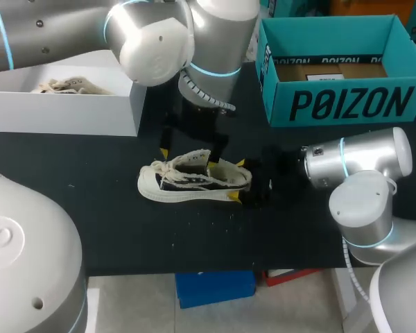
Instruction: Take the shoe out of the shoebox, open the shoe tongue, remove and reinsert the insole, then place the shoe into the shoebox
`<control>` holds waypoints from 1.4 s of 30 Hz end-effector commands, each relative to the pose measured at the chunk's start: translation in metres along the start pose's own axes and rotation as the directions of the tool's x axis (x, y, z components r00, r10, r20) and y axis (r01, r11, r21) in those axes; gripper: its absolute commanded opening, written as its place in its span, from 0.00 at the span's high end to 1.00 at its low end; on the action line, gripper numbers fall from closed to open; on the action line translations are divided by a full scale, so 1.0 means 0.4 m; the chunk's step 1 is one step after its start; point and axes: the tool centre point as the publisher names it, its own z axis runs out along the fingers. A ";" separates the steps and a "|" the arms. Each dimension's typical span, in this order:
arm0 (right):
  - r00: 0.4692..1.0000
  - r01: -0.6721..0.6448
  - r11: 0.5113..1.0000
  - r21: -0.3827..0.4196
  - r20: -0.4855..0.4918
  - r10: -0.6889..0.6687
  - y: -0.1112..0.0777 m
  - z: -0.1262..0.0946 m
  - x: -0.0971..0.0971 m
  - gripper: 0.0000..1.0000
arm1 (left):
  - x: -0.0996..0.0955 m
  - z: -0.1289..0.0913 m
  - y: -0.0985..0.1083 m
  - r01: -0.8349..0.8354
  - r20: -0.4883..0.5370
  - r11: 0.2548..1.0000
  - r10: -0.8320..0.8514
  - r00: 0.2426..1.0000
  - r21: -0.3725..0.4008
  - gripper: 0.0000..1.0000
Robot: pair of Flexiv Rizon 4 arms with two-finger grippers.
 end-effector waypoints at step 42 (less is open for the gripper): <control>1.000 -0.001 1.000 0.002 0.001 0.001 -0.006 0.004 -0.002 1.00 | 0.055 0.136 -0.041 -0.066 0.327 0.995 0.088 0.941 -0.079 1.00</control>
